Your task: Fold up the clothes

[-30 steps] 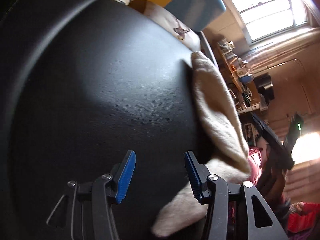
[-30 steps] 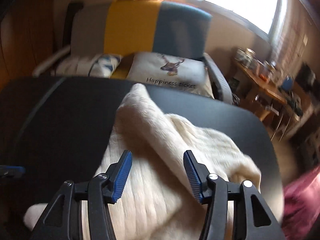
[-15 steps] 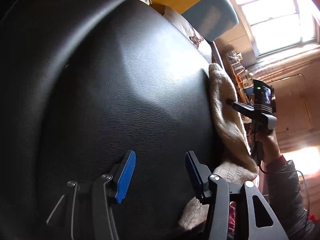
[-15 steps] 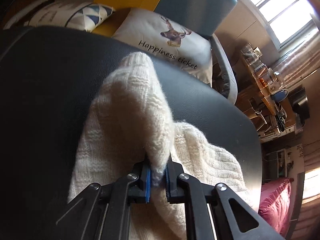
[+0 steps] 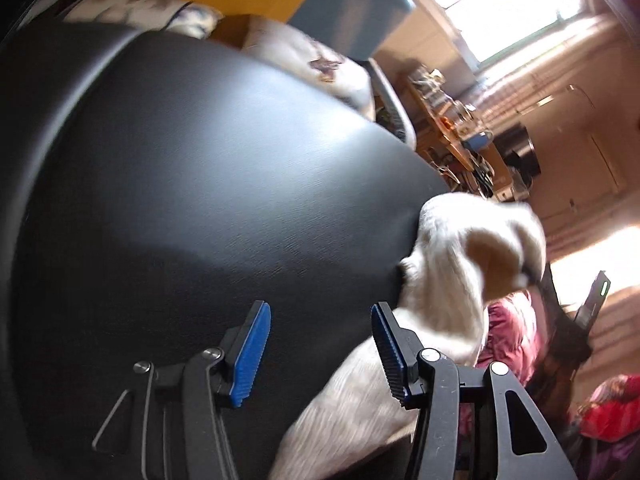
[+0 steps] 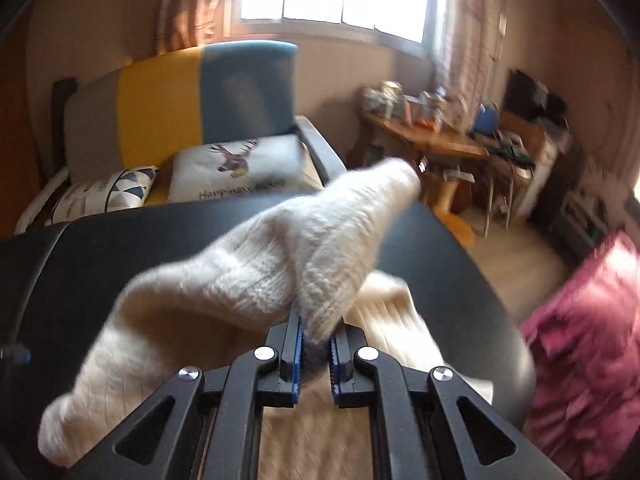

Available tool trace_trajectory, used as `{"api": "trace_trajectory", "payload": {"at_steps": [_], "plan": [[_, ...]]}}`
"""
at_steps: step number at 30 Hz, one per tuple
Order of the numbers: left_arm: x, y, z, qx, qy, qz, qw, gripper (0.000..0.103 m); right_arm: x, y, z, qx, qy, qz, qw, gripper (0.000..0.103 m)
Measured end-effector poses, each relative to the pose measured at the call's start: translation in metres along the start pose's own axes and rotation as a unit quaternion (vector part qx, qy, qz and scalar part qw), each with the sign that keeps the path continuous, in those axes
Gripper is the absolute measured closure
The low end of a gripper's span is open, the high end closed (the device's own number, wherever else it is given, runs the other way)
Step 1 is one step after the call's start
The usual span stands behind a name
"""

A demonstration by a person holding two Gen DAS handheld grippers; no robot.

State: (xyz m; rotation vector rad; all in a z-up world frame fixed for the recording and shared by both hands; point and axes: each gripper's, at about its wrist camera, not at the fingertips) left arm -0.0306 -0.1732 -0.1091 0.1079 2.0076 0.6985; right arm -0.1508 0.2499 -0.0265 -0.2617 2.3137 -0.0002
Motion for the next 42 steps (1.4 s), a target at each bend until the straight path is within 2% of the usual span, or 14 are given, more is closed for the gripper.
{"api": "trace_trajectory", "payload": {"at_steps": [5, 8, 10, 14, 16, 18, 23, 27, 29, 31, 36, 39, 40, 42], "plan": [[0.025, 0.052, -0.011, 0.05, -0.018, 0.004, 0.9986, 0.048, 0.008, 0.064, 0.062, 0.13, -0.022, -0.011, 0.991, 0.094], [0.042, 0.079, -0.021, 0.087, -0.027, 0.001, 0.9958, 0.048, 0.019, 0.073, 0.069, 0.139, -0.023, -0.007, 0.99, 0.093], [0.061, 0.095, -0.03, 0.098, -0.052, 0.005, 0.9938, 0.048, 0.026, 0.078, 0.073, 0.145, -0.024, -0.005, 0.989, 0.093], [0.107, 0.109, -0.048, 0.066, -0.131, 0.053, 0.9878, 0.049, 0.034, 0.084, 0.081, 0.151, -0.019, 0.001, 0.988, 0.091], [0.136, 0.107, -0.055, 0.02, -0.18, 0.085, 0.9798, 0.049, 0.031, 0.087, 0.093, 0.158, -0.013, -0.001, 0.987, 0.09], [0.154, 0.111, -0.055, -0.004, -0.208, 0.104, 0.9726, 0.05, 0.027, 0.088, 0.1, 0.162, -0.01, -0.002, 0.987, 0.086], [0.182, 0.128, -0.053, -0.045, -0.236, 0.148, 0.9593, 0.057, 0.028, 0.09, 0.102, 0.144, -0.005, 0.004, 0.99, 0.083], [0.199, 0.141, -0.05, -0.063, -0.246, 0.158, 0.9543, 0.061, 0.026, 0.088, 0.102, 0.143, -0.002, 0.006, 0.99, 0.082], [0.207, 0.146, -0.046, -0.069, -0.246, 0.151, 0.9548, 0.077, 0.025, 0.087, 0.103, 0.142, 0.001, 0.005, 0.99, 0.081], [0.209, 0.148, -0.044, -0.074, -0.233, 0.148, 0.9582, 0.088, 0.024, 0.087, 0.103, 0.144, 0.001, 0.005, 0.99, 0.08], [0.175, 0.152, -0.05, -0.08, -0.151, 0.17, 0.9703, 0.092, 0.021, 0.081, 0.094, 0.136, -0.011, 0.016, 0.991, 0.08], [0.11, 0.161, -0.06, -0.027, -0.051, 0.174, 0.9831, 0.093, 0.019, 0.066, 0.079, 0.115, -0.01, 0.01, 0.993, 0.08], [0.081, 0.166, -0.059, 0.003, -0.005, 0.168, 0.9858, 0.103, 0.019, 0.06, 0.074, 0.105, -0.009, 0.006, 0.994, 0.08], [0.02, 0.176, -0.053, 0.069, 0.092, 0.151, 0.9818, 0.103, 0.027, 0.043, 0.063, 0.085, -0.017, 0.005, 0.996, 0.08]]}}
Point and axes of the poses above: each gripper's, at about its wrist camera, not at the fingertips, and x roughly the way its jaws point, y to its right, z to its underside, and after that the axes turned 7 degrees about -z, right-handed
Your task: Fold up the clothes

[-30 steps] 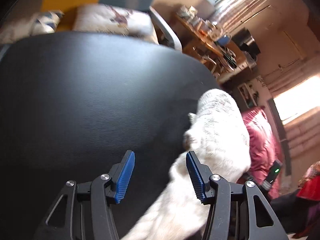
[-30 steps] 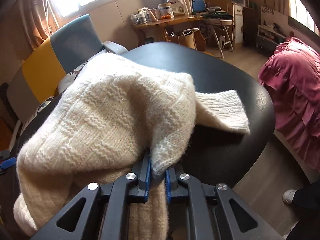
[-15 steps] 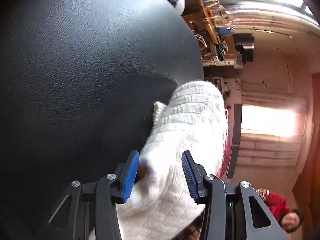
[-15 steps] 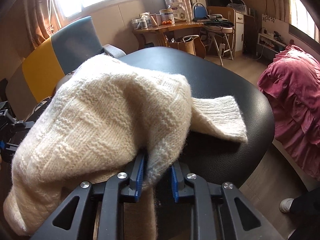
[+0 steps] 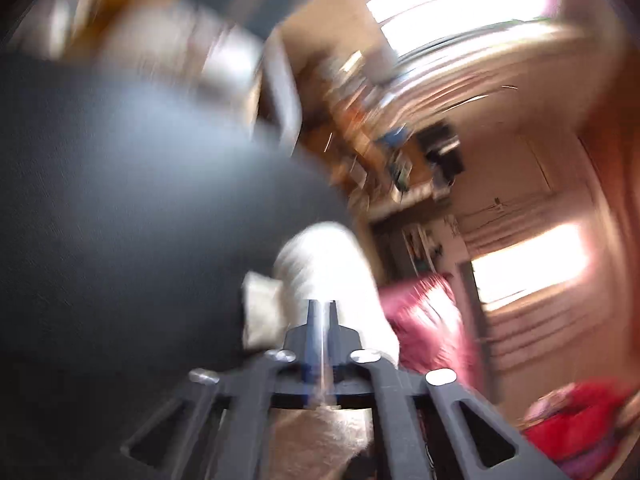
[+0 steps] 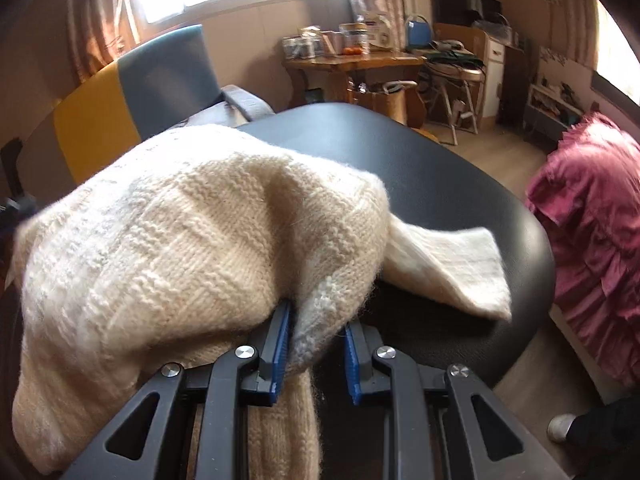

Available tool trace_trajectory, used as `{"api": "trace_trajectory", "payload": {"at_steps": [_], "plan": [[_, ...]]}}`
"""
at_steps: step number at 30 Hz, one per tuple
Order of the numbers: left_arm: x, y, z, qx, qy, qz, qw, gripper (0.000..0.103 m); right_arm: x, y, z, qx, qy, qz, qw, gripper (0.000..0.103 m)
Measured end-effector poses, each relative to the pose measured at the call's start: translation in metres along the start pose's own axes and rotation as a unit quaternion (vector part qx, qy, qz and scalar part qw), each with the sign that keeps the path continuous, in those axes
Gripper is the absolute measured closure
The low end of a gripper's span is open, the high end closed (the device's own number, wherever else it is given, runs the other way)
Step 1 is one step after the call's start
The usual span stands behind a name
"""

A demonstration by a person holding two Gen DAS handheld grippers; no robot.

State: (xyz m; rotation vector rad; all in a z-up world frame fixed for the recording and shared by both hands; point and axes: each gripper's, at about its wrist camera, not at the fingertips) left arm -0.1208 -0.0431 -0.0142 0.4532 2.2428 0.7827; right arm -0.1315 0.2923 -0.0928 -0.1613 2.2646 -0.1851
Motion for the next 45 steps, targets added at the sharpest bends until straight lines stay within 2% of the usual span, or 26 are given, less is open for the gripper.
{"api": "trace_trajectory", "payload": {"at_steps": [1, 2, 4, 7, 9, 11, 13, 14, 15, 18, 20, 22, 23, 24, 25, 28, 29, 30, 31, 34, 37, 39, 40, 42, 43, 45], "plan": [[-0.021, 0.013, 0.0, 0.038, 0.024, -0.013, 0.9989, 0.103, 0.006, -0.009, -0.003, -0.01, -0.009, 0.001, 1.0, 0.08], [-0.036, 0.023, 0.002, 0.071, 0.032, -0.021, 0.9967, 0.103, 0.012, -0.017, -0.004, -0.02, -0.017, 0.007, 1.0, 0.08], [-0.05, 0.027, 0.011, 0.098, 0.03, -0.034, 0.9941, 0.103, 0.023, -0.03, -0.004, -0.048, -0.028, 0.043, 0.998, 0.08], [-0.037, -0.01, 0.018, 0.041, -0.027, -0.055, 0.9973, 0.103, 0.024, -0.024, 0.001, -0.04, -0.034, 0.071, 0.996, 0.08], [-0.017, -0.048, 0.025, -0.025, -0.083, -0.056, 0.9946, 0.103, 0.018, -0.016, 0.005, -0.021, -0.026, 0.058, 0.998, 0.08], [0.006, -0.088, 0.032, -0.108, -0.14, -0.04, 0.9834, 0.102, 0.017, -0.011, 0.009, -0.02, -0.024, 0.045, 0.998, 0.08], [0.028, -0.114, 0.039, -0.18, -0.17, -0.016, 0.9688, 0.102, 0.019, -0.008, 0.015, -0.023, -0.03, 0.04, 0.999, 0.08], [0.039, -0.12, 0.04, -0.199, -0.18, -0.004, 0.9633, 0.102, 0.019, -0.007, 0.017, -0.022, -0.028, 0.037, 0.999, 0.08], [0.048, -0.122, 0.039, -0.211, -0.186, 0.004, 0.9596, 0.102, 0.019, -0.005, 0.018, -0.019, -0.026, 0.033, 0.999, 0.08], [0.071, -0.122, 0.033, -0.234, -0.194, 0.017, 0.9526, 0.091, 0.02, -0.002, 0.018, -0.014, -0.024, 0.026, 0.999, 0.08], [0.085, -0.12, 0.025, -0.241, -0.201, 0.027, 0.9491, 0.076, 0.02, 0.0, 0.018, -0.014, -0.022, 0.023, 0.999, 0.08], [0.101, -0.118, 0.02, -0.239, -0.216, 0.03, 0.946, 0.067, 0.02, 0.003, 0.018, -0.013, -0.02, 0.02, 1.0, 0.08], [0.112, -0.116, 0.019, -0.237, -0.226, 0.028, 0.9444, 0.059, 0.02, 0.004, 0.018, -0.013, -0.018, 0.018, 1.0, 0.08], [0.122, -0.114, 0.02, -0.239, -0.239, 0.026, 0.9408, 0.057, 0.02, 0.007, 0.019, -0.011, -0.017, 0.015, 1.0, 0.08], [0.131, -0.111, 0.021, -0.242, -0.253, 0.024, 0.9363, 0.057, 0.02, 0.008, 0.019, -0.009, -0.015, 0.012, 1.0, 0.08], [0.152, -0.105, 0.027, -0.233, -0.268, 0.017, 0.9346, 0.06, 0.02, 0.012, 0.019, -0.003, -0.012, 0.005, 1.0, 0.08], [0.159, -0.103, 0.029, -0.23, -0.272, 0.014, 0.9343, 0.082, 0.019, 0.009, 0.018, -0.005, -0.012, 0.004, 1.0, 0.079], [0.161, -0.101, 0.03, -0.23, -0.263, 0.014, 0.9369, 0.087, 0.018, 0.007, 0.017, -0.007, -0.012, 0.004, 1.0, 0.079], [0.156, -0.101, 0.025, -0.235, -0.243, 0.015, 0.9408, 0.089, 0.017, 0.005, 0.016, -0.009, -0.012, 0.003, 1.0, 0.079], [0.125, -0.093, 0.01, -0.223, -0.172, 0.018, 0.9594, 0.091, 0.014, -0.002, 0.013, -0.014, -0.012, 0.002, 1.0, 0.079], [0.064, -0.063, -0.009, -0.134, -0.086, 0.005, 0.9873, 0.093, 0.015, -0.026, 0.012, -0.035, -0.017, -0.015, 0.999, 0.079], [0.02, -0.037, -0.017, -0.072, -0.032, 0.001, 0.9969, 0.098, 0.02, -0.051, 0.016, -0.055, -0.032, -0.039, 0.997, 0.079], [-0.006, -0.022, -0.021, -0.04, 0.001, 0.006, 0.9992, 0.103, 0.026, -0.064, 0.019, -0.066, -0.044, -0.045, 0.996, 0.079], [-0.042, 0.006, -0.024, 0.018, 0.037, 0.021, 0.9989, 0.103, 0.033, -0.082, 0.026, -0.074, -0.051, -0.049, 0.995, 0.079], [-0.06, 0.021, -0.023, 0.054, 0.045, 0.03, 0.9971, 0.103, 0.035, -0.088, 0.029, -0.073, -0.048, -0.052, 0.995, 0.079], [-0.072, 0.032, -0.008, 0.093, 0.027, 0.028, 0.9949, 0.103, 0.037, -0.091, 0.031, -0.068, -0.049, -0.055, 0.995, 0.079]]}}
Point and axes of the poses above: each gripper's, at about its wrist camera, not at the fingertips, and x roughly the way its jaws point, y to its right, z to its underside, and after that the axes turned 7 degrees about -z, right-handed
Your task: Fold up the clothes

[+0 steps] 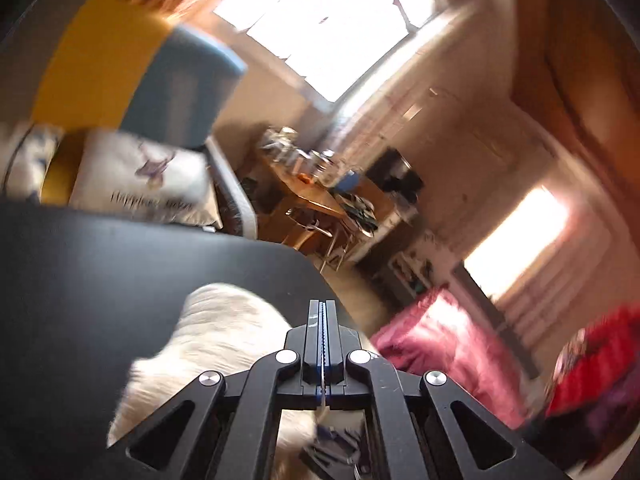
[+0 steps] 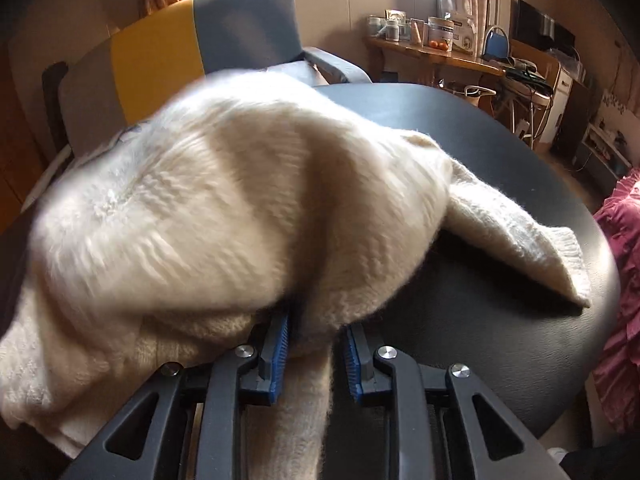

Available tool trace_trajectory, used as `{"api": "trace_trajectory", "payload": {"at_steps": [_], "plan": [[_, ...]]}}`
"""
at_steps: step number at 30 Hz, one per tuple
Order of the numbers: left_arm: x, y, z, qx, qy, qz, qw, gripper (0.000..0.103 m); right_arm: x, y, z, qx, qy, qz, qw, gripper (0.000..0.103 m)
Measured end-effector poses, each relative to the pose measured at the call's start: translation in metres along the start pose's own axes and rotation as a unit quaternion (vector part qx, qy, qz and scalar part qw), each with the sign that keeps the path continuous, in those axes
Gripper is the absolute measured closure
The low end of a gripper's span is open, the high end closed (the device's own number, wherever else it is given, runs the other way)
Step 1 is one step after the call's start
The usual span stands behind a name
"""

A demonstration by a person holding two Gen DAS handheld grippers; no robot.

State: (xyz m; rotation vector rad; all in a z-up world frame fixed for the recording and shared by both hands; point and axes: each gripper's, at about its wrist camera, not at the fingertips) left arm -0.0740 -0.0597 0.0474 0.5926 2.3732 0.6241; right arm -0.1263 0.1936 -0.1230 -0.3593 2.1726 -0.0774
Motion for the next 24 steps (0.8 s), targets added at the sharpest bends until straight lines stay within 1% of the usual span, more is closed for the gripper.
{"api": "trace_trajectory", "payload": {"at_steps": [1, 3, 5, 6, 7, 9, 10, 11, 12, 13, 15, 16, 17, 18, 20, 22, 23, 24], "plan": [[-0.005, 0.006, 0.007, 0.017, -0.012, -0.001, 0.9998, 0.103, 0.0, 0.001, 0.001, 0.003, -0.002, 0.0, 1.0, 0.079], [0.001, -0.02, 0.019, -0.013, -0.039, -0.031, 0.9987, 0.103, -0.001, 0.003, 0.002, 0.009, -0.005, 0.0, 1.0, 0.079], [0.009, -0.05, 0.03, -0.051, -0.066, -0.064, 0.9944, 0.103, -0.004, 0.004, 0.007, -0.008, -0.008, 0.012, 1.0, 0.08], [0.013, -0.065, 0.036, -0.07, -0.08, -0.081, 0.9911, 0.103, -0.006, 0.006, 0.009, -0.011, -0.009, 0.012, 1.0, 0.08], [0.021, -0.093, 0.038, -0.108, -0.095, -0.095, 0.985, 0.102, -0.008, 0.007, 0.012, -0.014, -0.01, 0.012, 1.0, 0.08], [0.026, -0.141, 0.044, -0.175, -0.109, -0.118, 0.9714, 0.1, -0.013, 0.011, 0.016, -0.019, -0.011, 0.013, 1.0, 0.079], [0.035, -0.164, 0.048, -0.203, -0.132, -0.108, 0.9641, 0.089, -0.014, 0.014, 0.018, -0.015, -0.012, 0.009, 1.0, 0.079], [0.042, -0.183, 0.055, -0.234, -0.157, -0.099, 0.9543, 0.081, -0.016, 0.017, 0.019, -0.01, -0.012, 0.006, 1.0, 0.079], [0.052, -0.195, 0.058, -0.253, -0.178, -0.087, 0.9468, 0.077, -0.016, 0.02, 0.018, -0.003, -0.011, 0.003, 1.0, 0.079], [0.063, -0.206, 0.06, -0.268, -0.198, -0.075, 0.9398, 0.07, -0.016, 0.022, 0.018, 0.003, -0.011, 0.0, 1.0, 0.079], [0.081, -0.221, 0.064, -0.296, -0.215, -0.06, 0.9286, 0.067, -0.017, 0.026, 0.017, 0.015, -0.01, -0.006, 1.0, 0.077], [0.09, -0.224, 0.062, -0.308, -0.223, -0.044, 0.9237, 0.059, -0.016, 0.026, 0.017, 0.013, -0.01, -0.005, 1.0, 0.076], [0.099, -0.228, 0.06, -0.32, -0.23, -0.027, 0.9186, 0.055, -0.016, 0.026, 0.016, 0.01, -0.01, -0.004, 1.0, 0.075], [0.107, -0.23, 0.057, -0.335, -0.23, -0.023, 0.9134, 0.055, -0.015, 0.026, 0.016, 0.007, -0.01, -0.003, 1.0, 0.075], [0.119, -0.234, 0.052, -0.345, -0.231, -0.004, 0.9098, 0.05, -0.014, 0.026, 0.016, 0.002, -0.01, -0.003, 1.0, 0.073], [0.139, -0.236, 0.054, -0.363, -0.249, 0.025, 0.8976, 0.049, -0.014, 0.027, 0.016, 0.005, -0.01, -0.005, 1.0, 0.072], [0.14, -0.234, 0.053, -0.364, -0.245, 0.031, 0.8982, 0.05, -0.013, 0.027, 0.016, 0.006, -0.01, -0.006, 1.0, 0.071], [0.139, -0.23, 0.051, -0.362, -0.235, 0.033, 0.9012, 0.05, -0.013, 0.027, 0.015, 0.007, -0.011, -0.006, 1.0, 0.071]]}}
Point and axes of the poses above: each gripper's, at about its wrist camera, not at the fingertips, and x roughly the way its jaws point, y to its right, z to its underside, and after that the axes turned 7 degrees about -z, right-handed
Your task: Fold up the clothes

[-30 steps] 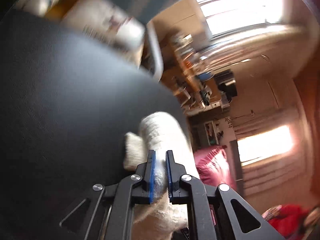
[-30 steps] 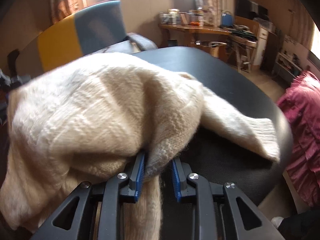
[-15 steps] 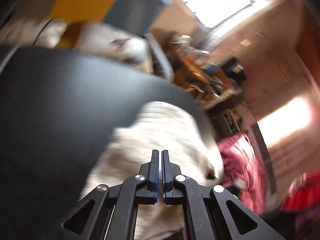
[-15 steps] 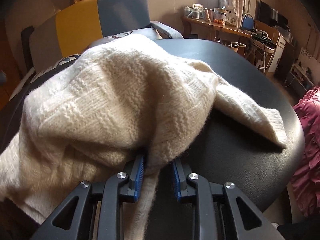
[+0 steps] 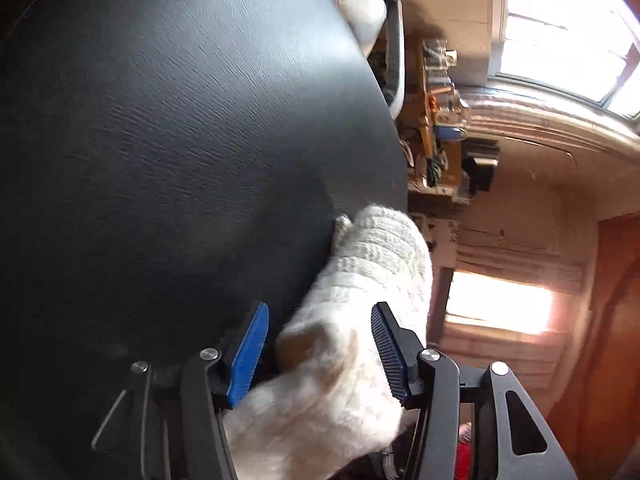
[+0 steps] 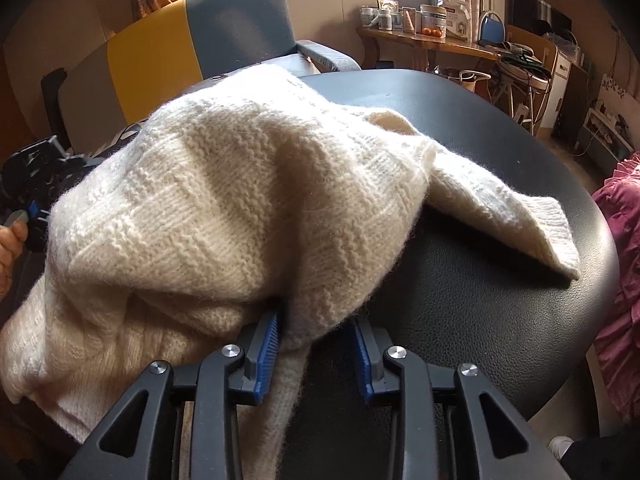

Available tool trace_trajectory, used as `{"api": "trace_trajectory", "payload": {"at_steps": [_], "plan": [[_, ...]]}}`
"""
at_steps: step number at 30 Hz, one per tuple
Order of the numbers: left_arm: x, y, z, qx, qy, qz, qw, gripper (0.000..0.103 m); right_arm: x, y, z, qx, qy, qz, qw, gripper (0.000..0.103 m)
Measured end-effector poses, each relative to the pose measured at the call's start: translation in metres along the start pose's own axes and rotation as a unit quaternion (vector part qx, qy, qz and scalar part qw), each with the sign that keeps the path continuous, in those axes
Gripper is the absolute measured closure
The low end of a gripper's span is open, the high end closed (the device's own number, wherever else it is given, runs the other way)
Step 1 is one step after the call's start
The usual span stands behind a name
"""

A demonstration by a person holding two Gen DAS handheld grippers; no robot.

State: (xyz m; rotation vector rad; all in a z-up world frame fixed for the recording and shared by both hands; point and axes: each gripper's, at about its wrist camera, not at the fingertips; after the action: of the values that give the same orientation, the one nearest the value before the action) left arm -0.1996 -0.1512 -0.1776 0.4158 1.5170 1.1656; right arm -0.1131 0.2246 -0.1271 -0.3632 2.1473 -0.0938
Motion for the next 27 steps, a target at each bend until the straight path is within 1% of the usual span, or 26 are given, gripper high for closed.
{"api": "trace_trajectory", "payload": {"at_steps": [1, 2, 3, 4, 5, 8, 10, 12, 13, 15, 16, 17, 18, 20, 21, 23, 24, 26, 27], "plan": [[-0.001, 0.004, 0.002, 0.003, 0.008, 0.005, 0.9999, 0.05, 0.001, 0.0, -0.001, 0.001, -0.001, 0.001, 1.0, 0.07], [-0.002, 0.007, 0.003, 0.006, 0.017, 0.01, 0.9998, 0.054, 0.001, 0.0, -0.002, 0.001, -0.003, 0.002, 1.0, 0.069], [-0.004, 0.011, 0.005, 0.009, 0.025, 0.015, 0.9995, 0.063, 0.0, -0.002, -0.003, 0.002, -0.006, 0.005, 1.0, 0.069], [-0.005, 0.015, 0.007, 0.013, 0.033, 0.02, 0.9992, 0.083, 0.0, -0.003, -0.004, 0.001, -0.009, 0.008, 1.0, 0.069], [-0.006, 0.019, 0.008, 0.016, 0.041, 0.024, 0.9987, 0.087, -0.001, -0.008, -0.005, -0.009, -0.009, 0.015, 1.0, 0.069], [-0.009, 0.03, 0.014, 0.025, 0.066, 0.039, 0.9967, 0.091, -0.004, -0.022, -0.009, -0.038, -0.008, 0.036, 0.999, 0.069], [-0.012, 0.037, 0.017, 0.031, 0.083, 0.049, 0.9949, 0.091, -0.008, -0.034, -0.01, -0.06, 0.004, 0.032, 0.998, 0.069], [-0.039, 0.06, 0.036, 0.086, 0.12, 0.042, 0.9882, 0.091, -0.007, -0.048, -0.011, -0.081, 0.002, 0.022, 0.996, 0.069], [-0.054, 0.073, 0.047, 0.116, 0.14, 0.038, 0.9826, 0.091, -0.003, -0.054, -0.011, -0.093, -0.004, 0.022, 0.995, 0.069], [-0.084, 0.098, 0.069, 0.177, 0.179, 0.029, 0.9675, 0.092, 0.007, -0.066, -0.007, -0.11, -0.022, 0.015, 0.994, 0.069], [-0.096, 0.111, 0.088, 0.214, 0.193, 0.024, 0.9572, 0.092, 0.011, -0.068, -0.005, -0.106, -0.026, 0.013, 0.994, 0.069], [-0.107, 0.123, 0.109, 0.255, 0.205, 0.018, 0.9448, 0.092, 0.016, -0.069, -0.003, -0.102, -0.029, 0.01, 0.994, 0.07], [-0.11, 0.133, 0.131, 0.292, 0.212, 0.008, 0.9325, 0.092, 0.019, -0.07, -0.002, -0.097, -0.032, 0.007, 0.995, 0.07], [-0.113, 0.14, 0.173, 0.358, 0.205, -0.019, 0.9106, 0.092, 0.019, -0.065, -0.004, -0.067, -0.033, -0.01, 0.997, 0.069], [-0.108, 0.135, 0.189, 0.372, 0.191, -0.032, 0.9077, 0.091, 0.019, -0.063, -0.005, -0.052, -0.034, -0.019, 0.998, 0.069], [-0.095, 0.119, 0.215, 0.389, 0.156, -0.057, 0.9061, 0.091, 0.018, -0.057, -0.005, -0.025, -0.033, -0.033, 0.999, 0.069], [-0.085, 0.108, 0.22, 0.381, 0.138, -0.068, 0.9115, 0.091, 0.016, -0.055, -0.005, -0.013, -0.033, -0.04, 0.999, 0.069], [-0.06, 0.083, 0.224, 0.355, 0.103, -0.089, 0.925, 0.091, 0.012, -0.053, -0.004, -0.006, -0.034, -0.043, 0.998, 0.069], [-0.057, 0.066, 0.225, 0.333, 0.091, -0.097, 0.9335, 0.091, 0.01, -0.055, -0.002, -0.009, -0.035, -0.041, 0.999, 0.069]]}}
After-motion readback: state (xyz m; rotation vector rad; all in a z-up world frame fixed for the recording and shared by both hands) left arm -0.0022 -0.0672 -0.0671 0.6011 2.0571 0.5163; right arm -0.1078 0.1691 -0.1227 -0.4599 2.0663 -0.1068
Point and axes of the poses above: each gripper's, at about its wrist camera, not at the fingertips, and x roughly the way its jaws point, y to its right, z to its underside, and after that the axes turned 7 degrees about -z, right-handed
